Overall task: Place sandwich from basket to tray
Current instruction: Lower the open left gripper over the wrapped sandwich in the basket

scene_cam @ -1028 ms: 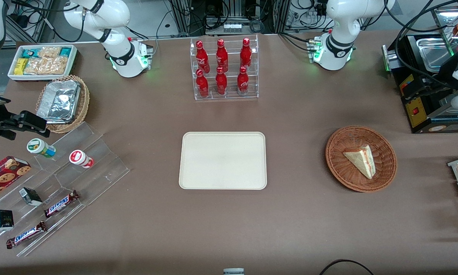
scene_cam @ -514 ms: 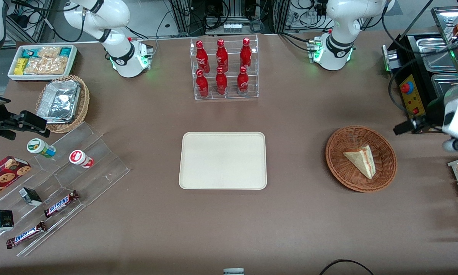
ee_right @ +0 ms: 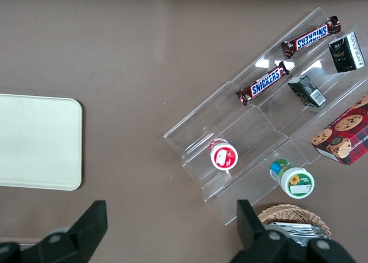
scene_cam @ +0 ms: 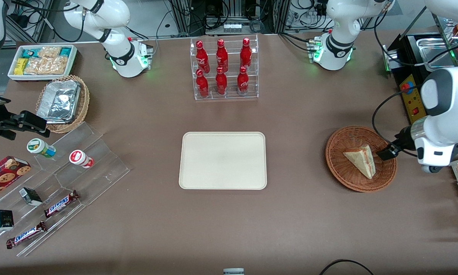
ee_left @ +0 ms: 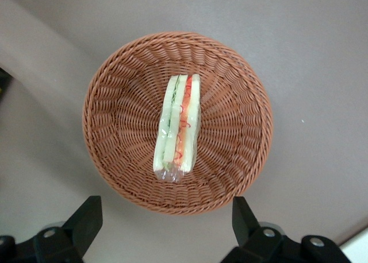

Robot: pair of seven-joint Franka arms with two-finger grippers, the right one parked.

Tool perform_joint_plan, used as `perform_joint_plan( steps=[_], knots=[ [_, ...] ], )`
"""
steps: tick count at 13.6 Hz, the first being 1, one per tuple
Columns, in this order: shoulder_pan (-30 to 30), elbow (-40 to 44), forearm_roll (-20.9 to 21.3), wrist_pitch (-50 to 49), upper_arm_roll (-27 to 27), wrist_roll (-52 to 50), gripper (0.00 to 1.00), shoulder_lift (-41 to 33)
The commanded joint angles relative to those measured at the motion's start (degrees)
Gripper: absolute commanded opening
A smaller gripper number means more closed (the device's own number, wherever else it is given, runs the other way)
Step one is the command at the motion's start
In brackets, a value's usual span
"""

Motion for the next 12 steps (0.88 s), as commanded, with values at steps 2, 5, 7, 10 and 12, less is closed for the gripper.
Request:
perform_joint_plan(
  steps=[2,5,7,10,12],
  knots=[
    [0.34,-7.46,1.4,9.02,-0.09,-7.02,1.0,-0.37],
    [1.65,-9.85,1.76,14.12,-0.09,-9.67,1.0,1.12],
    [1.65,-11.95,1.76,18.07,-0.09,-9.84,1.0,2.0],
    [1.74,-14.95,1.76,23.17,-0.09,-9.84,1.0,2.18],
    [1.66,-16.27,1.76,25.82,-0.09,-9.84,1.0,3.14]
  ],
)
